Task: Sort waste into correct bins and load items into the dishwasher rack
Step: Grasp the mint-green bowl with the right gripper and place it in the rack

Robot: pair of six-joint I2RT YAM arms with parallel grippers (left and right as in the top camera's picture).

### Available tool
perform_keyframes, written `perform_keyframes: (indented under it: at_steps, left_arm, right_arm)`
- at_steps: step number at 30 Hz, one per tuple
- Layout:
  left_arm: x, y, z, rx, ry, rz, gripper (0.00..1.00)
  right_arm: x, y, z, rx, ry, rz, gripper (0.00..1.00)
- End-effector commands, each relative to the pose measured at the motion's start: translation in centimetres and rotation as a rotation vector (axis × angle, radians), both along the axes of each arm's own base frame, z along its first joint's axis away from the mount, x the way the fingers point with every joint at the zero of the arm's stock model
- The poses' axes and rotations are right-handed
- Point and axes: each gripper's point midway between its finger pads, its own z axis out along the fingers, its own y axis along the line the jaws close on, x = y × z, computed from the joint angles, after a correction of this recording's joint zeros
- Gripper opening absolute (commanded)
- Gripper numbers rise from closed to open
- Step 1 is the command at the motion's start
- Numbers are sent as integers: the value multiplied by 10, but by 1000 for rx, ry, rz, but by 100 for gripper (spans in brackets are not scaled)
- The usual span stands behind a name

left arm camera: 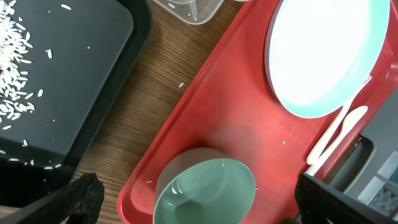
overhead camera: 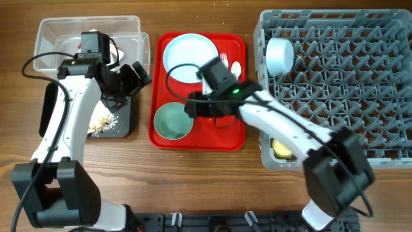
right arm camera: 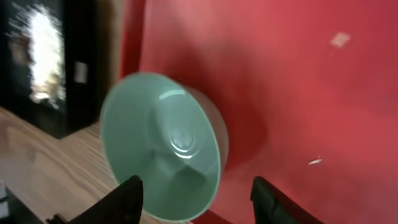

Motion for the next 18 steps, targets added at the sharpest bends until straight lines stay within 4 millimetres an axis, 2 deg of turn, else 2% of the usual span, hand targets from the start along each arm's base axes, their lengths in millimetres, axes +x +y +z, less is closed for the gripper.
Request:
perform_keyframes:
  at_steps: [1, 5, 7, 8, 9, 10, 11, 13, 14, 16, 18]
  left_arm:
    - [2, 0, 8, -6, -22, 1, 100]
    - [2, 0, 8, -6, -22, 1, 100]
    - [2, 0, 8, -6, -22, 1, 100]
    - [2, 0, 8, -6, -22, 1, 100]
    - [2, 0, 8, -6, -22, 1, 100]
    - [2, 0, 8, -6, -22, 1, 100]
    - [2, 0, 8, -6, -22, 1, 100]
    - [2, 0, 8, -6, -22, 1, 100]
    - [2, 0, 8, -6, -22, 1, 100]
    - [2, 0, 8, -6, -22, 1, 100]
    - [2, 0, 8, -6, -22, 1, 100]
  right_arm:
    - [-10, 2, -44, -95, 80, -75, 50]
    - [-17, -3, -79, -152, 149, -85, 27]
    - [-17, -3, -79, -153, 140, -68, 4]
    - [-14, -3, -73, -145, 130, -69, 4]
    - [-7, -10, -58, -135, 111, -85, 4]
    - [1, -16, -39, -121, 76, -85, 4]
    - [13, -30, -9, -118, 13, -101, 4]
    - [30, -81, 57, -167, -123, -218, 4]
    - [33, -128, 105, -224, -236, -310, 4]
    - [23, -201, 159, -343, -385, -494, 4]
    - [-10, -302, 220, -585, -575, -778, 4]
